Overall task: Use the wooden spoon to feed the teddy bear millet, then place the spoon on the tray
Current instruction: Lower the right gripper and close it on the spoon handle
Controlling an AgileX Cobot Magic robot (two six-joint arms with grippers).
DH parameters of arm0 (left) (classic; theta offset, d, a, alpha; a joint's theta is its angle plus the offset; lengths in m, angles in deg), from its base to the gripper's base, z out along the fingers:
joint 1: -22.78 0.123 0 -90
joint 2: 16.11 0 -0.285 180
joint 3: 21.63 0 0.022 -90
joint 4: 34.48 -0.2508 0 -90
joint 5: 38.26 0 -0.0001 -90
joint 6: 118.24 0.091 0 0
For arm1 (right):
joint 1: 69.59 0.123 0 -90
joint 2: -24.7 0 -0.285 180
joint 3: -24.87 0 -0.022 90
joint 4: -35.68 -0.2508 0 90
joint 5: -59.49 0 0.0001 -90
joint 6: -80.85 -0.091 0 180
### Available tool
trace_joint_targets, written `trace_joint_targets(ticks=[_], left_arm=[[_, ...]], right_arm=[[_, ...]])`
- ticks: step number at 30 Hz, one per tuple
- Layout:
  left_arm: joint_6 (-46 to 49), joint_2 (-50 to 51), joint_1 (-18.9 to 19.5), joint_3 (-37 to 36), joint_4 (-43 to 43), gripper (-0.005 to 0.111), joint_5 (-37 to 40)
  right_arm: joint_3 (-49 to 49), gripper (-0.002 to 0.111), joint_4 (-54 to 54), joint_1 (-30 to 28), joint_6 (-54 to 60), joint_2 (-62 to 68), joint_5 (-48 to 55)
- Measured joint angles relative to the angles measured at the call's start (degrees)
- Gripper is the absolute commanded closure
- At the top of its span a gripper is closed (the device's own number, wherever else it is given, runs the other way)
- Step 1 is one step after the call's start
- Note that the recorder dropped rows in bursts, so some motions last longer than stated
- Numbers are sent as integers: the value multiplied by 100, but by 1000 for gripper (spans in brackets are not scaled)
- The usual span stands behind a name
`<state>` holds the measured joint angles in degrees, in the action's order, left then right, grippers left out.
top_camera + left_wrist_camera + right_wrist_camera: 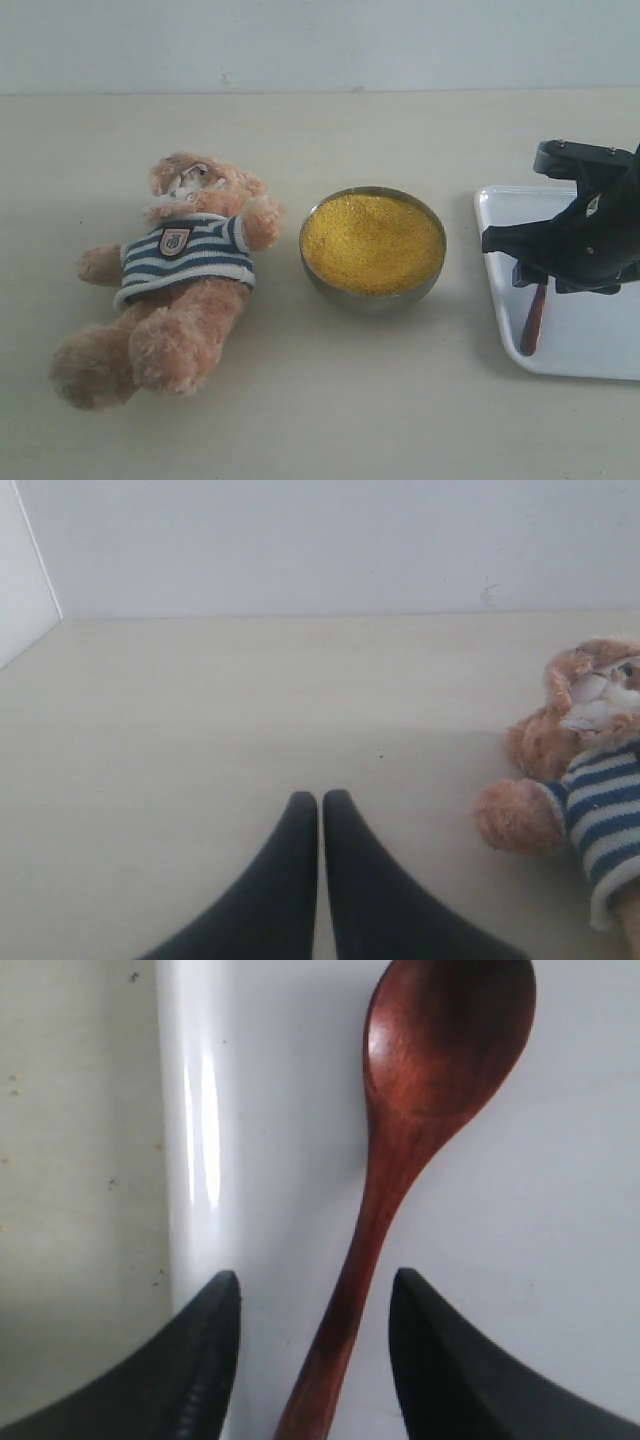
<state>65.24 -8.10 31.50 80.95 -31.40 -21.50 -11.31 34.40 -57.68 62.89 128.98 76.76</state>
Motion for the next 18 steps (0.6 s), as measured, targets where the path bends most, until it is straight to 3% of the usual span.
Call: trace_joint_targets(ticks=[18], left_arm=[[0, 0, 0, 0, 0, 103, 0]], right_arm=[[13, 65, 93, 0, -79, 350, -108]])
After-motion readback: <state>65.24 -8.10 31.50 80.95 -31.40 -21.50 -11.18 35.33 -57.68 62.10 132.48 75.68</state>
